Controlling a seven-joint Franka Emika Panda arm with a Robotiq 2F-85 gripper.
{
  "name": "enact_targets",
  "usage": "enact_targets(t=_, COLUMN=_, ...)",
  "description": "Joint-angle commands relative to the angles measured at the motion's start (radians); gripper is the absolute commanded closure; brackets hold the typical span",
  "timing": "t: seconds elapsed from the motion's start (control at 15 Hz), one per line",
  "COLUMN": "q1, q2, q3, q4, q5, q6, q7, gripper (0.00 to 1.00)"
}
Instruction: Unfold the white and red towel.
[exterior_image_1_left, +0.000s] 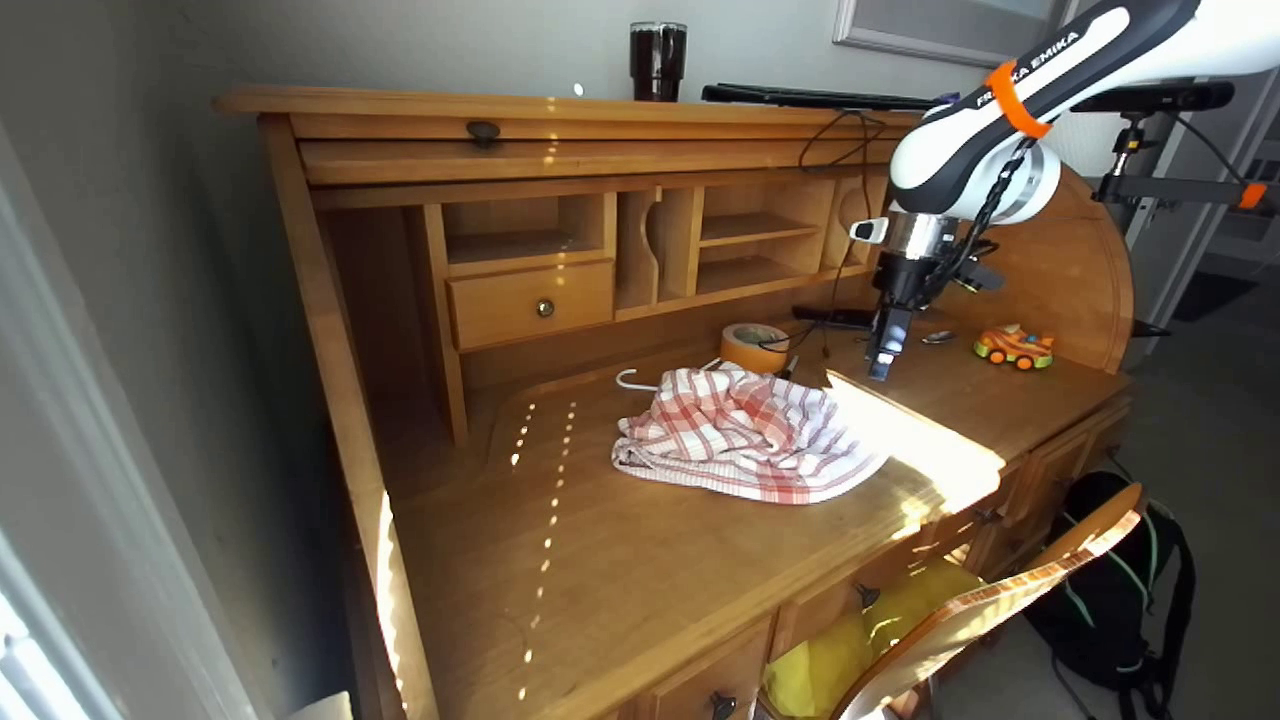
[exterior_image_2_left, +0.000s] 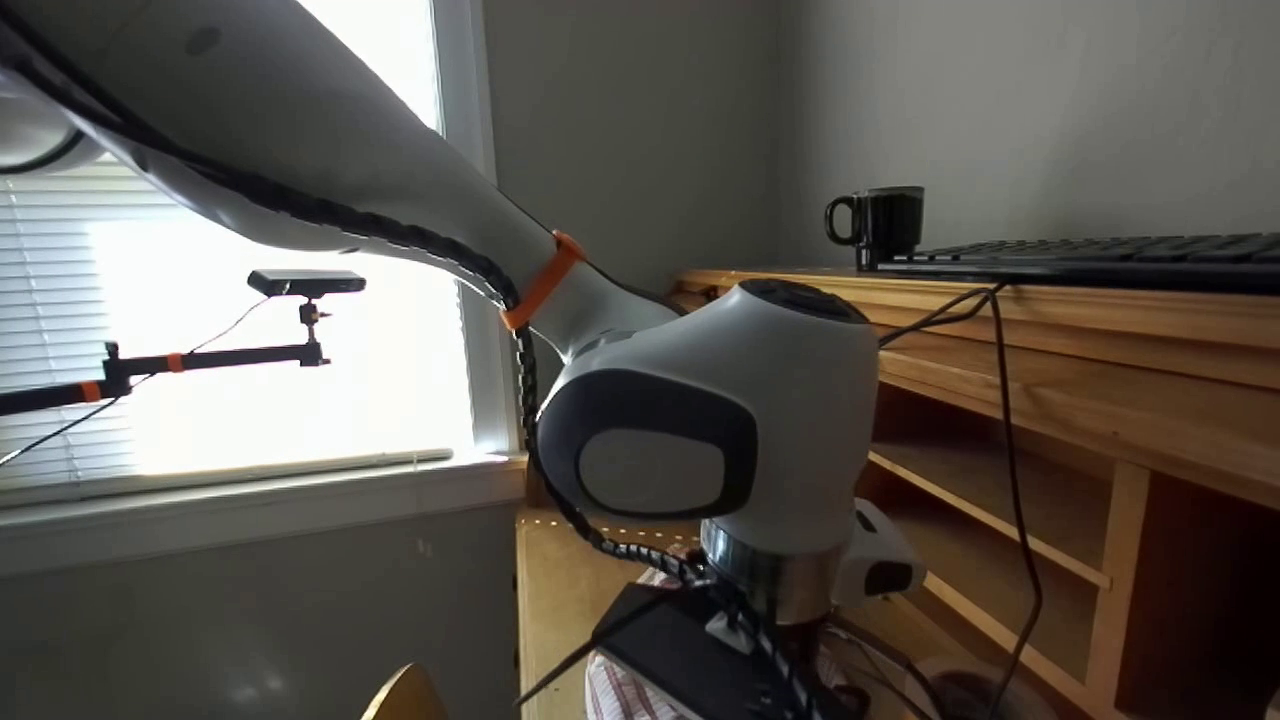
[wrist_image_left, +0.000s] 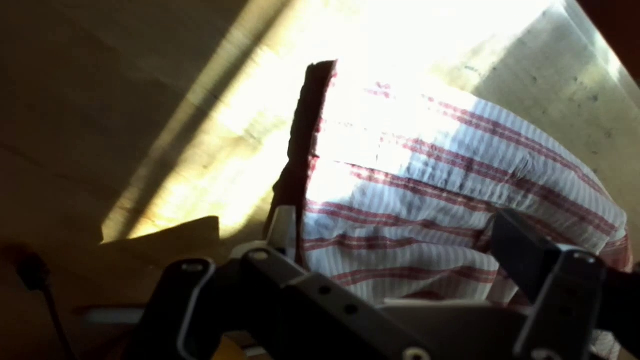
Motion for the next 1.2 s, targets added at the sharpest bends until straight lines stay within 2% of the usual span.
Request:
enact_targets(t=0.0, q1=-0.030, q2=0.063, q3=0.012, q4=0.053, q5=-0.035, q6=-0.045, q7=0.023, gripper=0.00)
enact_targets(t=0.27, q1=-0.070, q2=0.110, q3=0.045, q4=0.089, q5=-0.002, q6=-0.075, q7=-0.018, gripper=0.00)
enact_targets(t=0.33, q1=-0.077, q2=0.122, q3=0.053, q4=0.100, q5=0.003, q6=-0.092, q7=-0.016, gripper=0.03)
enact_targets(t=0.4, q1=-0.080, q2=0.133, q3=0.058, q4=0.109, q5=0.000, q6=-0.094, q7=-0.013, gripper=0.10)
enact_targets(t=0.47, q1=-0.085, q2=0.144, q3=0.063, q4=0.122, q5=0.002, q6=-0.115, q7=-0.008, gripper=0.26)
enact_targets(t=0.53, q1=-0.086, q2=0.154, q3=0.065, q4=0.131, q5=-0.002, q6=-0.119, q7=-0.004, gripper=0.30)
enact_targets(t=0.8, q1=-0.089, q2=0.193, q3=0.066, q4=0.170, q5=-0.014, q6=-0.136, q7=0.004, gripper=0.61)
enact_targets(t=0.93, q1=-0.092, q2=0.205, q3=0.065, q4=0.181, q5=-0.016, q6=-0.132, q7=0.004, gripper=0.61)
enact_targets(t=1.0, q1=-0.095, q2=0.206, q3=0.066, q4=0.184, q5=-0.013, q6=-0.125, q7=0.004, gripper=0.55)
enact_targets(t=1.07, q1=-0.102, q2=0.205, q3=0.071, q4=0.187, q5=-0.005, q6=-0.126, q7=0.000, gripper=0.38)
enact_targets(t=1.13, q1=-0.103, q2=0.203, q3=0.070, q4=0.187, q5=-0.004, q6=-0.114, q7=0.000, gripper=0.34)
